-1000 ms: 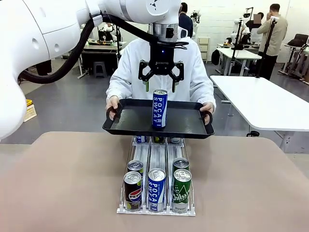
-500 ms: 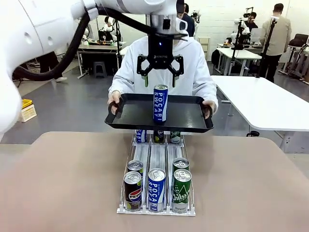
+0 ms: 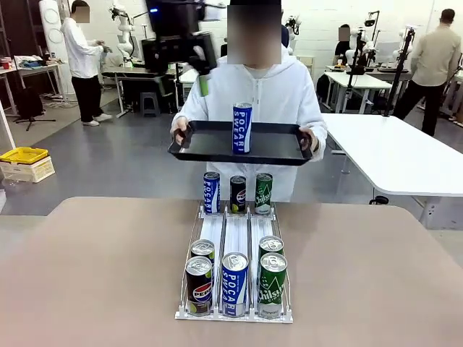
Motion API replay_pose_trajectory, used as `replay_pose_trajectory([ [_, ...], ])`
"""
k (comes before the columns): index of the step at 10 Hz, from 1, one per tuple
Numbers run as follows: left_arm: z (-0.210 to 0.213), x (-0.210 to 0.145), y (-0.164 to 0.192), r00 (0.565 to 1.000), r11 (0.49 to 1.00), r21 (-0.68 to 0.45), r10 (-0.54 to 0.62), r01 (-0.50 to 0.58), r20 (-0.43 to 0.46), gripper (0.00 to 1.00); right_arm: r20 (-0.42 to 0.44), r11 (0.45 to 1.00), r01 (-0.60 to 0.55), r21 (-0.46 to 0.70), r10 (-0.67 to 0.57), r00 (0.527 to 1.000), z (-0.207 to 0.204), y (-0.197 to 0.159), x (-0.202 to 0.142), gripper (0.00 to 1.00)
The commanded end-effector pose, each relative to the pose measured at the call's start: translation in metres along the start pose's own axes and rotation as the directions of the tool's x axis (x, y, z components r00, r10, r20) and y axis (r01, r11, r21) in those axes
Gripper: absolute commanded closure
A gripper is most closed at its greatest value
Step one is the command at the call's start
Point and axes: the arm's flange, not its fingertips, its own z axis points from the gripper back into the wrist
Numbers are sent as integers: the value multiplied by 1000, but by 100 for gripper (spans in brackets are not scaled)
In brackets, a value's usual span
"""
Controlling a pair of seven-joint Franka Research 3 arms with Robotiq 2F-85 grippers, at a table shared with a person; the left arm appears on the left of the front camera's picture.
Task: Retrieve and hand over the desired beverage to the person.
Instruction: Place the picked can on the Handle tray extended by the person.
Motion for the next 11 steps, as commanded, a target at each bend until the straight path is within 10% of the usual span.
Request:
replay_pose_trajectory([
  [1, -71, -128, 47, 995, 998, -38, -39, 43, 87, 0, 29, 1000, -12, 28, 11, 1000, -1, -1, 3, 0],
  [11, -80, -177, 70, 982, 995, -65, 89, -79, 167, 0, 29, 1000, -12, 28, 11, 1000, -1, -1, 3, 0],
])
